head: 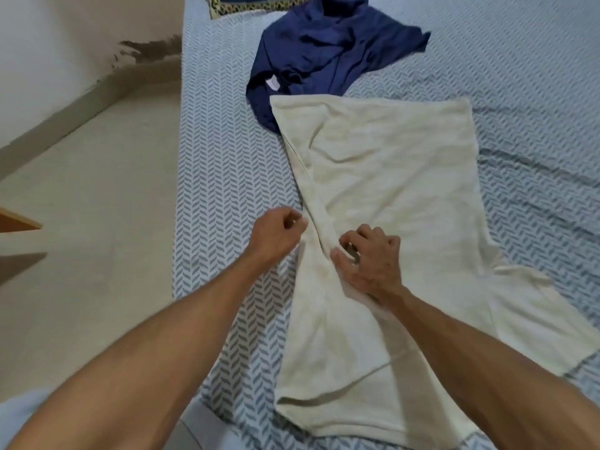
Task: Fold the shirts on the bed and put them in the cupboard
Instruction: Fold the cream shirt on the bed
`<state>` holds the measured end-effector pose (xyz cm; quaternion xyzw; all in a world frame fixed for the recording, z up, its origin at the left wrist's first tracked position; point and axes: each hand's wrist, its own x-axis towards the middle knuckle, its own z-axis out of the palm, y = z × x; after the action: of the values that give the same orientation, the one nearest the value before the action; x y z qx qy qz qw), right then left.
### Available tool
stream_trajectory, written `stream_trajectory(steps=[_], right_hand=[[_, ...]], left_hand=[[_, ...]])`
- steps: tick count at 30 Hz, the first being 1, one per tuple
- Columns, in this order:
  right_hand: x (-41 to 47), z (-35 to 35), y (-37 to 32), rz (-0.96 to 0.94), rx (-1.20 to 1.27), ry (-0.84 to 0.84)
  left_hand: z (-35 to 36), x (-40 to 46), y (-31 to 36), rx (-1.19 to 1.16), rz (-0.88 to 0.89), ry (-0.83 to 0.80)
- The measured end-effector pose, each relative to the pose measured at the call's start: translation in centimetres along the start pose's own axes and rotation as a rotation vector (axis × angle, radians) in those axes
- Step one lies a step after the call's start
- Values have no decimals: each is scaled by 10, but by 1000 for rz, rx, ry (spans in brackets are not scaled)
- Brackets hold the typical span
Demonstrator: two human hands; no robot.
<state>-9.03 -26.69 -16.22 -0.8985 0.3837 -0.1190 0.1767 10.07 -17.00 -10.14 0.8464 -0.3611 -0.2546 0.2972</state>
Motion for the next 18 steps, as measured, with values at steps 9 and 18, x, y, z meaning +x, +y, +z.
stream_trajectory(steps=[9, 18], right_hand=[[-1, 5, 2, 3, 59, 88], [0, 8, 6, -36, 115, 134]], left_hand=[[-8, 194, 34, -196, -284, 283], [-7, 238, 95, -36, -79, 343]])
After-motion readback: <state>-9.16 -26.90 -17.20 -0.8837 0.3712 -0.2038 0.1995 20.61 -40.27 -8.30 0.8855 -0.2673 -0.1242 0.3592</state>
